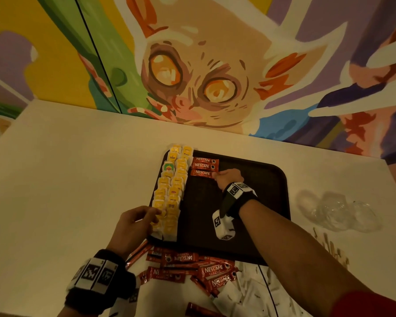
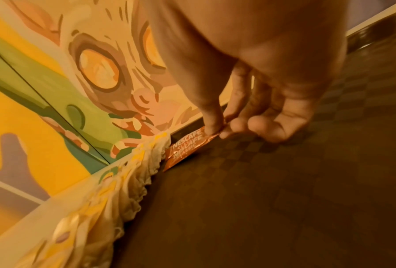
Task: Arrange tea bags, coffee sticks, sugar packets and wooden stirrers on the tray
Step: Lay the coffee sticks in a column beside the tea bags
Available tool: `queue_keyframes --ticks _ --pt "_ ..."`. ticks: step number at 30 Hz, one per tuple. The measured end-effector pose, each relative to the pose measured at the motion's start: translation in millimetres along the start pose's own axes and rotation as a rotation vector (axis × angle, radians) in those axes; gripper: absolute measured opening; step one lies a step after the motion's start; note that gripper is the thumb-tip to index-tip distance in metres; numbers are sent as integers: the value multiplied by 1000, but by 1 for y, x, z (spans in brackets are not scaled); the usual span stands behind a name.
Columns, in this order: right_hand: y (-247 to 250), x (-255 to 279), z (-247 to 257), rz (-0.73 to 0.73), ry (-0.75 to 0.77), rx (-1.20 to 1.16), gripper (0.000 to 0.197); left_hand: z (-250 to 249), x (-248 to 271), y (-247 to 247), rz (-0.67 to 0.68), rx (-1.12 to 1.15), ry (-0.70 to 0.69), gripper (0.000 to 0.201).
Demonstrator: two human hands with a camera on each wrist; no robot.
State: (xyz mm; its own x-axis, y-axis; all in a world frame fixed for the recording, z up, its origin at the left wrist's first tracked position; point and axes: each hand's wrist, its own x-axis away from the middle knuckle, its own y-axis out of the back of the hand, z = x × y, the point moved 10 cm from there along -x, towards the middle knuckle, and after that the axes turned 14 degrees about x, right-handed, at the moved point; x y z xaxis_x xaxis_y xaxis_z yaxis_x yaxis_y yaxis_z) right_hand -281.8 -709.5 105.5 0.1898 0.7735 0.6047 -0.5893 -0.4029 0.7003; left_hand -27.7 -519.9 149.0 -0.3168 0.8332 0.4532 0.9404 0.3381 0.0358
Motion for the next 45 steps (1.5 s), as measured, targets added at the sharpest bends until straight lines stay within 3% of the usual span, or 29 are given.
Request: queue_keyframes --ticks 8,16,20,23,27,29,31,36,41,45 --pt "-3 -7 6 -38 0 48 35 6 5 9 8 -69 -25 22" --pt "-1 -8 5 -83 26 46 43 20 15 32 2 -362 -20 5" --pt "0 8 8 -139 171 1 28 46 24 39 88 -628 -23 46" --pt "-7 46 18 -129 382 -14 21 66 35 37 194 -807 17 85" --pt "-47 118 27 146 691 160 13 87 51 36 223 -1011 20 106" --pt "-74 147 18 305 790 313 12 94 57 37 191 -1036 15 101" --pt "-95 166 4 379 840 432 16 99 61 39 154 -961 10 83" --pt "-121 186 -13 283 923 683 29 98 68 41 66 -800 -47 34" --pt "-125 194 -13 187 975 806 32 102 68 39 19 -811 8 17" --pt "-131 197 -17 186 986 877 33 106 67 37 -23 -795 52 14"
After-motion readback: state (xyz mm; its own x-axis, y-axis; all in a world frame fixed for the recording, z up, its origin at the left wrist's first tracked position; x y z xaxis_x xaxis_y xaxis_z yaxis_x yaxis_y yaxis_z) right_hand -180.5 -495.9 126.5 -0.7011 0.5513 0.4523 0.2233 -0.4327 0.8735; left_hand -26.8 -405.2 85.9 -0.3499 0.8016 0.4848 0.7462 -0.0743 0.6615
